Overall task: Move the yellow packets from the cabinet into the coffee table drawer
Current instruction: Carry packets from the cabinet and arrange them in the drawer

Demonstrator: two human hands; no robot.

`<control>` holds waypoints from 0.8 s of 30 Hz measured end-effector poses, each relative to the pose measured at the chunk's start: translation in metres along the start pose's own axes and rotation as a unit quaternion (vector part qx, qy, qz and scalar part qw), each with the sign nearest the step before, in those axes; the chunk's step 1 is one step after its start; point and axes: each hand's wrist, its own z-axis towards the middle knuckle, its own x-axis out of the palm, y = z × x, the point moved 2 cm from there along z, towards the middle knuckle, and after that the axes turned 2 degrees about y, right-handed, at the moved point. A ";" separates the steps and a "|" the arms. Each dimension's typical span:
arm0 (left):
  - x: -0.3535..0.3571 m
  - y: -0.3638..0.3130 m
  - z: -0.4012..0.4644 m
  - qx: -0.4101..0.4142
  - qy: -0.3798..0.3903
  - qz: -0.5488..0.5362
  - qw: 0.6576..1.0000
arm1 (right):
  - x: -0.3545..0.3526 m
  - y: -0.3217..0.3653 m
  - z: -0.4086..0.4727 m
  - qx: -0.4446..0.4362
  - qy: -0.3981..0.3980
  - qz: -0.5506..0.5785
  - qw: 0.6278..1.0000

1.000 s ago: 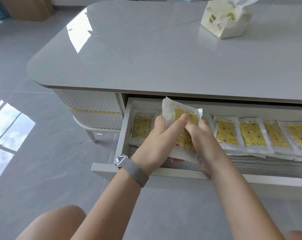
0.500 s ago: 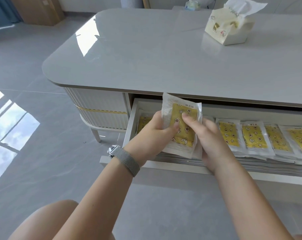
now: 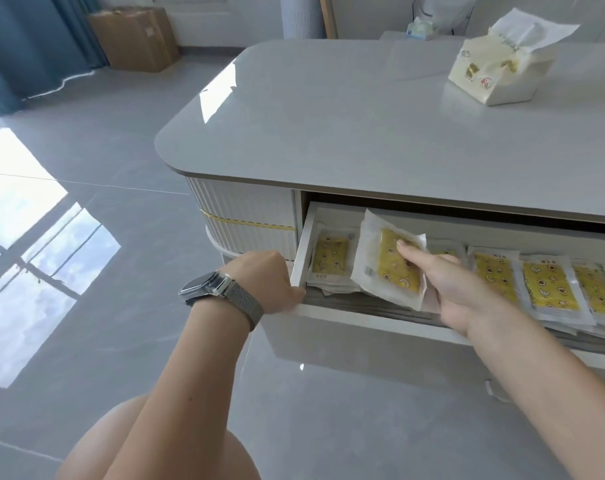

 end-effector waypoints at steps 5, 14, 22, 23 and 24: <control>-0.001 -0.001 -0.003 -0.006 0.006 -0.003 1.000 | 0.022 0.001 0.024 0.108 0.051 -0.160 0.980; 0.000 -0.006 0.000 0.050 0.009 -0.056 0.997 | 0.071 -0.020 0.048 0.224 0.139 -0.231 0.937; -0.002 -0.006 -0.003 0.072 -0.001 -0.064 0.995 | 0.078 -0.041 0.068 0.185 0.092 -0.279 0.938; -0.002 -0.007 -0.002 0.072 0.002 -0.063 0.995 | 0.078 -0.041 0.067 0.190 0.098 -0.298 0.930; -0.002 -0.007 -0.002 0.072 0.005 -0.062 0.995 | 0.078 -0.039 0.064 0.198 0.110 -0.315 0.922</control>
